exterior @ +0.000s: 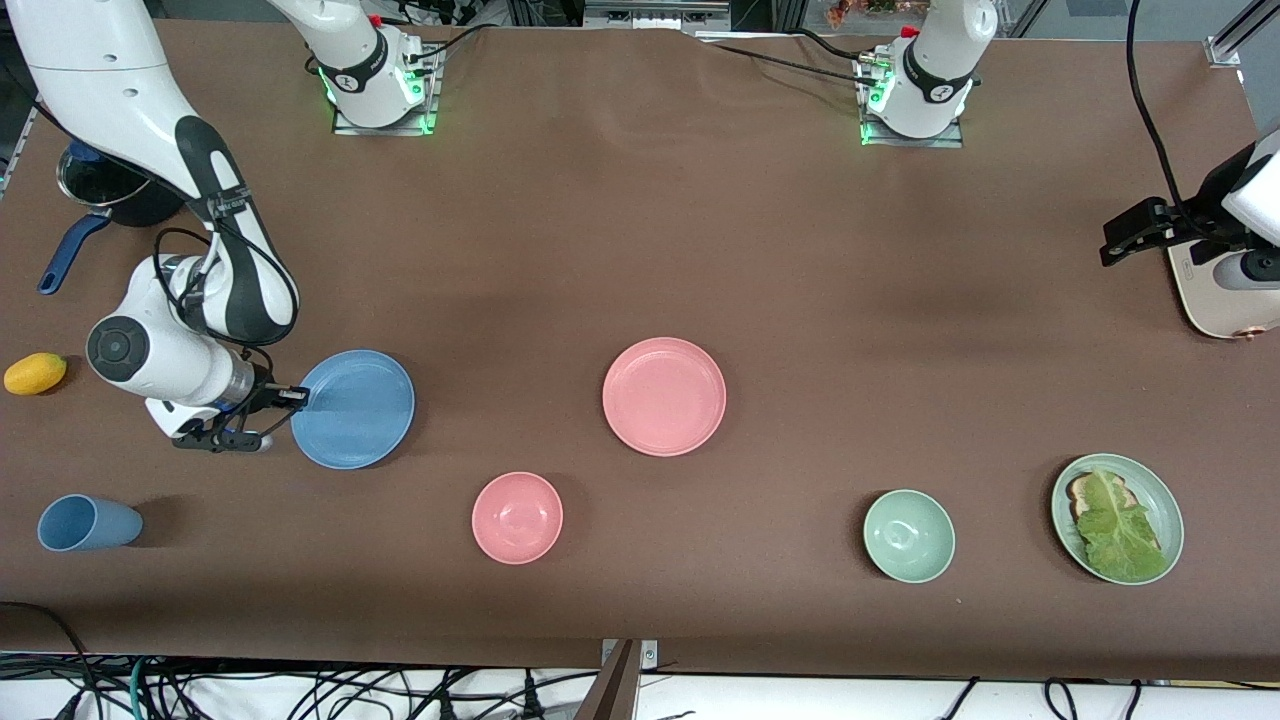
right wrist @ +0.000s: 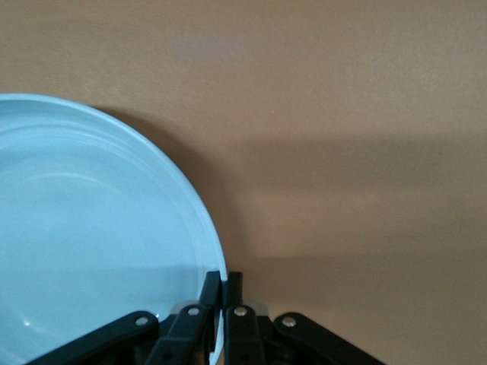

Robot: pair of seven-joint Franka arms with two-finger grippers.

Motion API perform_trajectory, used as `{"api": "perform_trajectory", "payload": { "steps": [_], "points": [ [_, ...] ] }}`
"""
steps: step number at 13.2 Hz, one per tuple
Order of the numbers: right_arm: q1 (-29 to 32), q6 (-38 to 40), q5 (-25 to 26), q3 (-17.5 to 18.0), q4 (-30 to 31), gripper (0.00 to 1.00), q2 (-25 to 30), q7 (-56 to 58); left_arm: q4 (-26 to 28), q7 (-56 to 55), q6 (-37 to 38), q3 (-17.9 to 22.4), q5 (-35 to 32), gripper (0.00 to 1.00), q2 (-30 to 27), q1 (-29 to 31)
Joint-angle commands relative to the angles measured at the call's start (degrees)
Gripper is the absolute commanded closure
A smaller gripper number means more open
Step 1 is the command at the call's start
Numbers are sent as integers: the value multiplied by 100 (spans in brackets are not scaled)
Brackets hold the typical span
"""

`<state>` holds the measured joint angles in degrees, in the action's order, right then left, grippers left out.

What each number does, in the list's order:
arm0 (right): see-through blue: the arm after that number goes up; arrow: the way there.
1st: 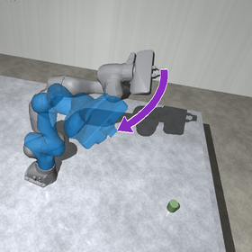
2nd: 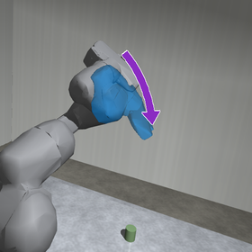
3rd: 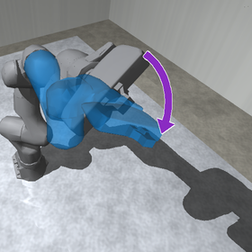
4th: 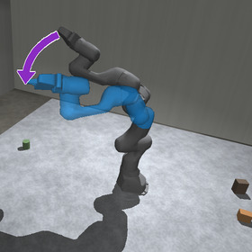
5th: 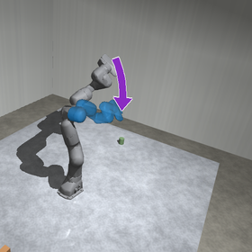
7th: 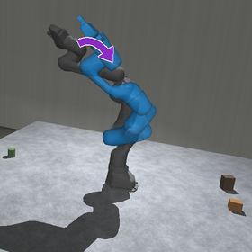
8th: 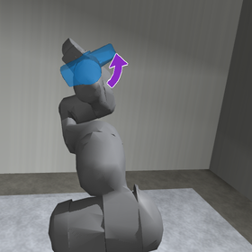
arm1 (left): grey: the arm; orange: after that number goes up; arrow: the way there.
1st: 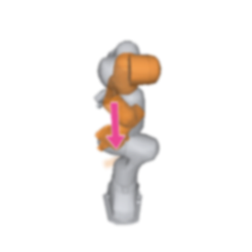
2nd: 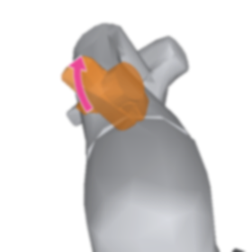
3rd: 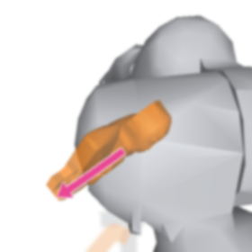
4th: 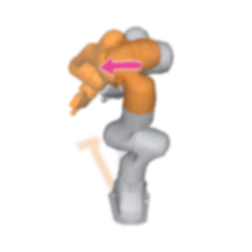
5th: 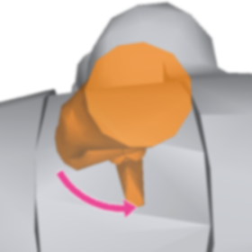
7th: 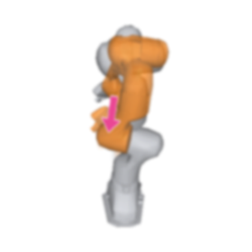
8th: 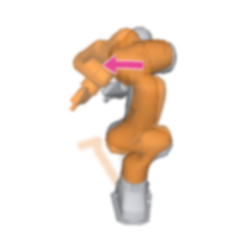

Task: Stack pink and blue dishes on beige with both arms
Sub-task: 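Grasp the blue plate rim with the right gripper and lift it, then carry the blue plate over the pink plate and lower it on top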

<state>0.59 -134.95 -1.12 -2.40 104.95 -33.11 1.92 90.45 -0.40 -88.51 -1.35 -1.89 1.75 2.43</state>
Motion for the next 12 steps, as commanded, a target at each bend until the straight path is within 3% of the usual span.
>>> {"api": "perform_trajectory", "payload": {
  "steps": [1, 3, 6, 12],
  "points": [
    [37, 835, -46, 177, -508, 100, 340, 247, -124, 163, 124, 56, 154, 0, -8, -14],
    [37, 1687, -90, 266, -1184, 100, 393, 475, -124, 128, 124, 38, 154, 0, -8, -14],
    [-41, 2883, -818, 486, -1985, 100, 481, 407, -255, 137, 89, 47, 163, 0, 36, -5],
    [-1173, 2993, -899, 828, -2242, 100, 499, -1567, -256, 154, 123, 64, 154, 0, 220, 38]
  ]
}}
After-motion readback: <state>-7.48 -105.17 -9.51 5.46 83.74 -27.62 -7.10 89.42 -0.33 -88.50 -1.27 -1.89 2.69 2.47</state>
